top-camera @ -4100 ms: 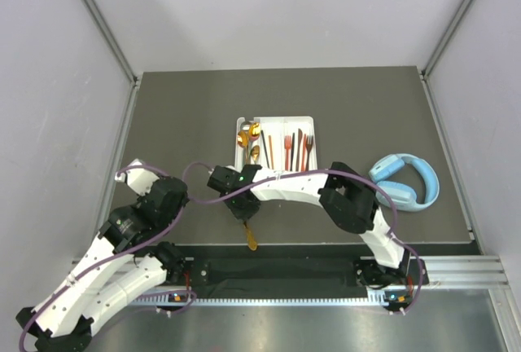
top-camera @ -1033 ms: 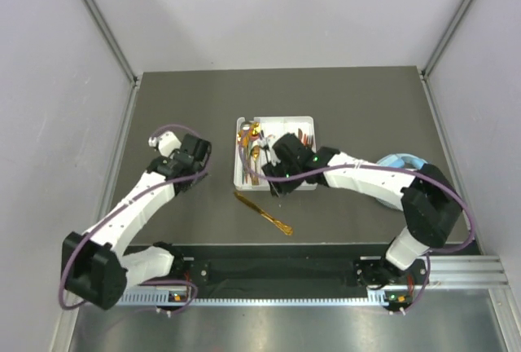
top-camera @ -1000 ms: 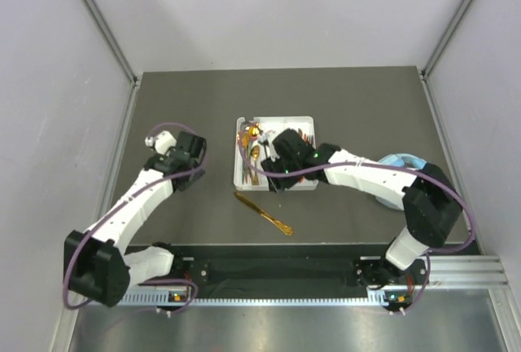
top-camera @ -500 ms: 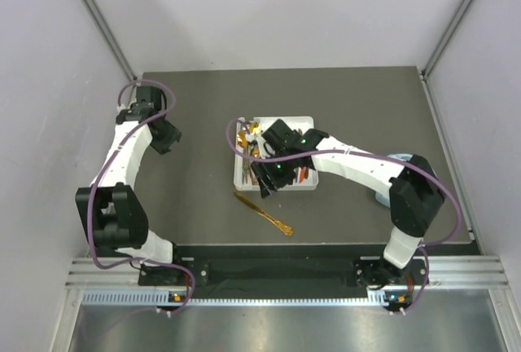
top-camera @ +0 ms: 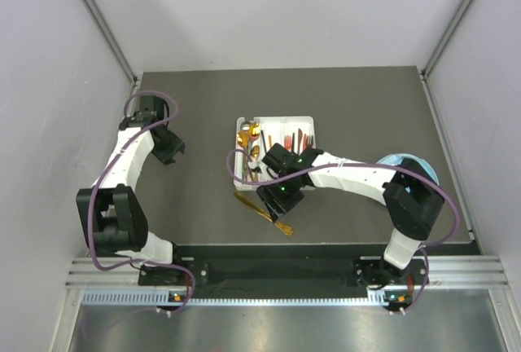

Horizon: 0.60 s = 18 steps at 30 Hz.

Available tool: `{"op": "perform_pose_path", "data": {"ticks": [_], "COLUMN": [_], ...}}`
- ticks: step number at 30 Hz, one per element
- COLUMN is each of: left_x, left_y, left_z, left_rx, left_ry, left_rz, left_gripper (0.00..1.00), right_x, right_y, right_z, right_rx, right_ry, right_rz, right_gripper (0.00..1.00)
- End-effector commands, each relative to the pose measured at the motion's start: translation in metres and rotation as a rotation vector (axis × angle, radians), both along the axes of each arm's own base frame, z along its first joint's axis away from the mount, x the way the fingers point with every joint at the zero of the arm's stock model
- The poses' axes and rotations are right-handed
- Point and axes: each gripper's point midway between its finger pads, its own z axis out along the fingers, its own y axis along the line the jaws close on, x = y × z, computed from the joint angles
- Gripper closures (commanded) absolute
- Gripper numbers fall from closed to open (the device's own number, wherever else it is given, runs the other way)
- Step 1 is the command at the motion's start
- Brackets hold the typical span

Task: Sort the eating utensils into containers
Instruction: Pick up the knife at the center of the board.

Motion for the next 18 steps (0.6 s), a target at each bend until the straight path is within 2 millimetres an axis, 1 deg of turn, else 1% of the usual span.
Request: {"op": "perform_pose_path", "data": {"ticks": [1,8,10,12,13,16,18], "left_x": [0.0,-0.005,-0.008,-0.009,-0.012,-0.018,-0.02], "left_y": [-0.001,0.003,0.004,0.003,0.003,0.002,0.002], "left_z": [0.011,0.008,0.004,0.004,0.0,-0.003,-0.004], "left_rx": [0.0,0.029,0.033,0.03,0.03,0.03,0.03], "left_ry": [-0.037,-0.029,-0.02,-0.026,-0.016,-0.011,-0.013], "left_rz": [-0.021,-0.034,-0.036,-0.04,-0.042,-0.047,-0.052], "left_gripper": [0.58,0.58,0.59,0.59,0.59,0.59,0.59], "right_x": [0.02,0.021,0.024,0.028,0.032,0.036,0.035], "right_y": [0.021,0.038,0.043,0.048,0.047,0.042,0.038], "right_z": [-0.004,-0.037,-0.039,-0.042,-0.042,-0.048,-0.056], "right_rx": [0.024,-0.065,-0.084,-0.089,-0.106,-0.136,-0.16], "right_ry": [-0.116,-0.182,-0.231,-0.252,-0.282,-0.297,-0.297], "right_rz": [0.02,0.07,0.072,0.062,0.045,0.019,0.018], "right_gripper": [0.41,0.41,0.41,0.42,0.42,0.42,0.44]}}
